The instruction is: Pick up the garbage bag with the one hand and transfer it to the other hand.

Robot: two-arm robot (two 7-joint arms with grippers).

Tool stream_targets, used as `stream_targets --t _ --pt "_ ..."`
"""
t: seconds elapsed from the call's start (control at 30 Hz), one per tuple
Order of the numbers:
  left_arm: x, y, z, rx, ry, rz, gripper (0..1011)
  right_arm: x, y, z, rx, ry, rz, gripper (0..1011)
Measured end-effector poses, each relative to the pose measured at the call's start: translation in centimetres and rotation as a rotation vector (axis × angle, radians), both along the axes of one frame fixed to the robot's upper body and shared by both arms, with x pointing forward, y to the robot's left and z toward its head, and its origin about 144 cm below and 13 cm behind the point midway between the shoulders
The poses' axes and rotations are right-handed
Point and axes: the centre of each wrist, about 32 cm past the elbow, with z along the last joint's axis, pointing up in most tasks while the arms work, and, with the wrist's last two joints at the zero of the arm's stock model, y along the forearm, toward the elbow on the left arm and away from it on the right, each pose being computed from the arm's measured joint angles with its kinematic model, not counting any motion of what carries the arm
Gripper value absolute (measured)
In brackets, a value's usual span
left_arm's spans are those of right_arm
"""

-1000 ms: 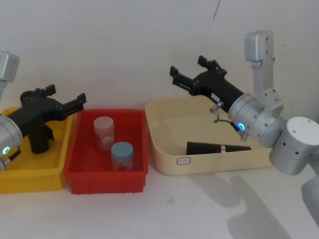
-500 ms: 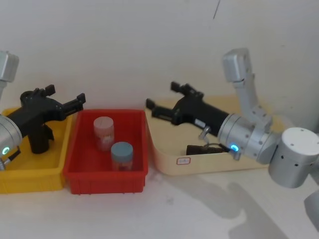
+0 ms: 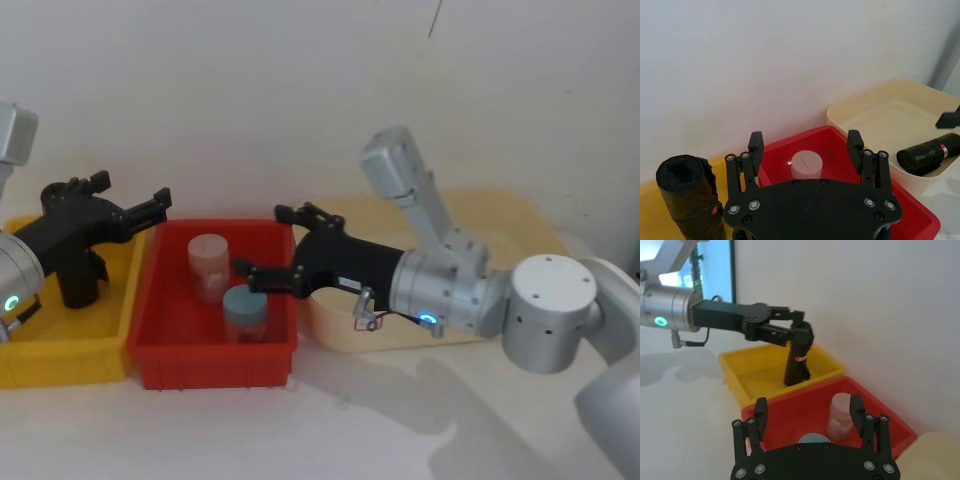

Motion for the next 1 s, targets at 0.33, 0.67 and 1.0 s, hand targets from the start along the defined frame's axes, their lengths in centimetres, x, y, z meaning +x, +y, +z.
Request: stream_targets --t 0.33,0.67,1.0 --pt "0.0 0.0 0.0 0.0 0.0 0.0 1000 1.1 1.7 0.3 -0.08 -0.009 0.07 1001" --pt "0.0 0.0 0.0 0.0 0.0 0.0 1000 2.4 2.6 0.6 -0.16 -0.014 0.101 1001" --pt "0.0 0.0 0.0 0.0 0.0 0.0 1000 4.3 2.9 1.1 -0.242 -0.024 0.109 1001"
